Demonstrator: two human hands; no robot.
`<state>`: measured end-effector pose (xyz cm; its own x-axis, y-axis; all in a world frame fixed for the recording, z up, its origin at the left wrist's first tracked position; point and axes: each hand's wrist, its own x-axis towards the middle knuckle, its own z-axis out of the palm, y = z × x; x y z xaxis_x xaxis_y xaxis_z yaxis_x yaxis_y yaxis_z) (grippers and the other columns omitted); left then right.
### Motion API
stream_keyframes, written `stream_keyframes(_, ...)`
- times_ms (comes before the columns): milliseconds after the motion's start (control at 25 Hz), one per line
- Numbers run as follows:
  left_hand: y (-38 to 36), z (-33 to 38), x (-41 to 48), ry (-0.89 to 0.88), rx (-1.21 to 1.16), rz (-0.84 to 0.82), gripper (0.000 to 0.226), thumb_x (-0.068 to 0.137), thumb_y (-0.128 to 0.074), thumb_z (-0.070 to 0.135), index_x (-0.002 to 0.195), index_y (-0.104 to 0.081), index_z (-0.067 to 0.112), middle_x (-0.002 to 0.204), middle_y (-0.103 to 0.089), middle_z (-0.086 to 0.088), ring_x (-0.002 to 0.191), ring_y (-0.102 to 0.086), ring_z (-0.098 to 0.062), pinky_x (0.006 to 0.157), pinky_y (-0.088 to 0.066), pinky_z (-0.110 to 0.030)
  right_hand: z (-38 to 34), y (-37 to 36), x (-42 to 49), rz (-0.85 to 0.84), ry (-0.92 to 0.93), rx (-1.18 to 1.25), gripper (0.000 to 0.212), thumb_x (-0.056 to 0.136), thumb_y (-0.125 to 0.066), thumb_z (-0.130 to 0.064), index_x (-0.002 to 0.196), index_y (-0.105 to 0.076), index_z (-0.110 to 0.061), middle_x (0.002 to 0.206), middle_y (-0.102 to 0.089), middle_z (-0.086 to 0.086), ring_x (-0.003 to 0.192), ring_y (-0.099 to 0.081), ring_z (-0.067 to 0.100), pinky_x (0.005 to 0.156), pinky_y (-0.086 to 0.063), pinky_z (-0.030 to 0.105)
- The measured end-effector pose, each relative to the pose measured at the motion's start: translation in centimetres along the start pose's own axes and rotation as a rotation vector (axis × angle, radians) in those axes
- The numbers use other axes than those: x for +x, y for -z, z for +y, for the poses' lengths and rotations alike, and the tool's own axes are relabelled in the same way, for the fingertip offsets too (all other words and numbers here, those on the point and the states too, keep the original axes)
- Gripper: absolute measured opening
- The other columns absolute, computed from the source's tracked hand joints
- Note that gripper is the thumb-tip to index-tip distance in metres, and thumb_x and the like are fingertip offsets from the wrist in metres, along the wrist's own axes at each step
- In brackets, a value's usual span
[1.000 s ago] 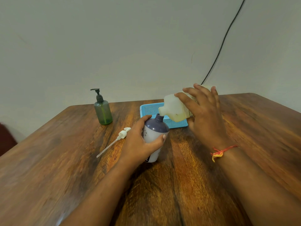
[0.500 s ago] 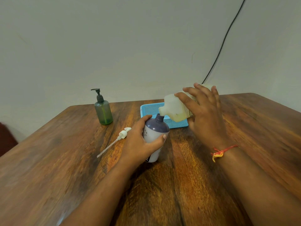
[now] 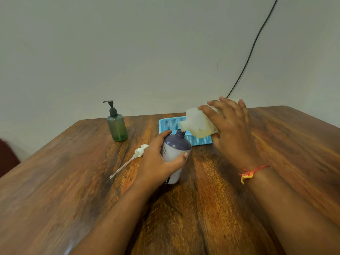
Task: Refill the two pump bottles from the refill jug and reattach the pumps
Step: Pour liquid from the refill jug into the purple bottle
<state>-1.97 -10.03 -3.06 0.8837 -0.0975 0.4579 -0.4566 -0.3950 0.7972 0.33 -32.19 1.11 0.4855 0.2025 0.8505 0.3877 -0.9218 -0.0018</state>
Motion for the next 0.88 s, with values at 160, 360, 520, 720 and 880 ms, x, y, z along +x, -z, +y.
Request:
stream_keyframes(160, -0.1, -0.1, 0.0, -0.014, 0.002, 0.024, 0.086, 0.067, -0.076, 0.055, 0.143, -0.047, 0.03, 0.13, -0.061, 0.014, 0.11, -0.063, 0.0, 0.087, -0.059, -0.024, 0.1, 0.0, -0.3, -0.021, -0.023, -0.002, 0.078, 0.068, -0.075, -0.004, 0.14, -0.054, -0.028, 0.134, -0.056, 0.002, 0.131, -0.043, 0.027, 0.119, -0.016, 0.048)
stream_keyframes(360, -0.2, -0.2, 0.0, -0.026, 0.015, 0.039, 0.074, 0.077, -0.085, 0.034, 0.142, -0.05, 0.026, 0.127, -0.062, 0.017, 0.11, -0.059, 0.009, 0.084, -0.051, -0.01, 0.4, -0.2, -0.5, -0.117, -0.065, 0.056, 0.079, 0.069, -0.08, -0.03, 0.141, -0.05, -0.027, 0.126, -0.059, 0.001, 0.115, -0.051, 0.027, 0.095, -0.041, 0.044)
stream_keyframes(520, -0.2, -0.3, -0.1, -0.026, 0.005, 0.032, 0.074, 0.078, -0.084, 0.035, 0.143, -0.049, 0.027, 0.131, -0.061, 0.015, 0.115, -0.06, 0.006, 0.09, -0.054, -0.016, 0.3, -0.1, -0.6, -0.163, -0.376, 0.376, 0.077, 0.068, -0.084, -0.051, 0.132, -0.049, -0.027, 0.119, -0.061, -0.006, 0.103, -0.06, 0.017, 0.077, -0.056, 0.04)
stream_keyframes(720, -0.2, -0.3, -0.1, -0.009, 0.006, 0.029, 0.077, 0.077, -0.085, 0.038, 0.144, -0.047, 0.029, 0.135, -0.058, 0.016, 0.12, -0.058, 0.002, 0.094, -0.055, -0.024, 1.0, -0.3, -1.0, -0.186, -0.667, 0.573, 0.076, 0.07, -0.09, -0.038, 0.13, -0.045, -0.023, 0.1, -0.054, -0.021, 0.087, -0.059, 0.001, 0.066, -0.051, 0.022)
stream_keyframes(880, -0.2, -0.5, -0.1, 0.019, -0.023, 0.017, 0.082, 0.073, -0.086, 0.042, 0.144, -0.046, 0.03, 0.136, -0.058, 0.015, 0.122, -0.058, -0.002, 0.095, -0.057, -0.03, 1.5, -0.6, -1.5, -0.235, -0.771, 0.683, 0.082, 0.071, -0.091, -0.027, 0.134, -0.039, -0.022, 0.102, -0.054, -0.017, 0.089, -0.061, 0.004, 0.066, -0.051, 0.021)
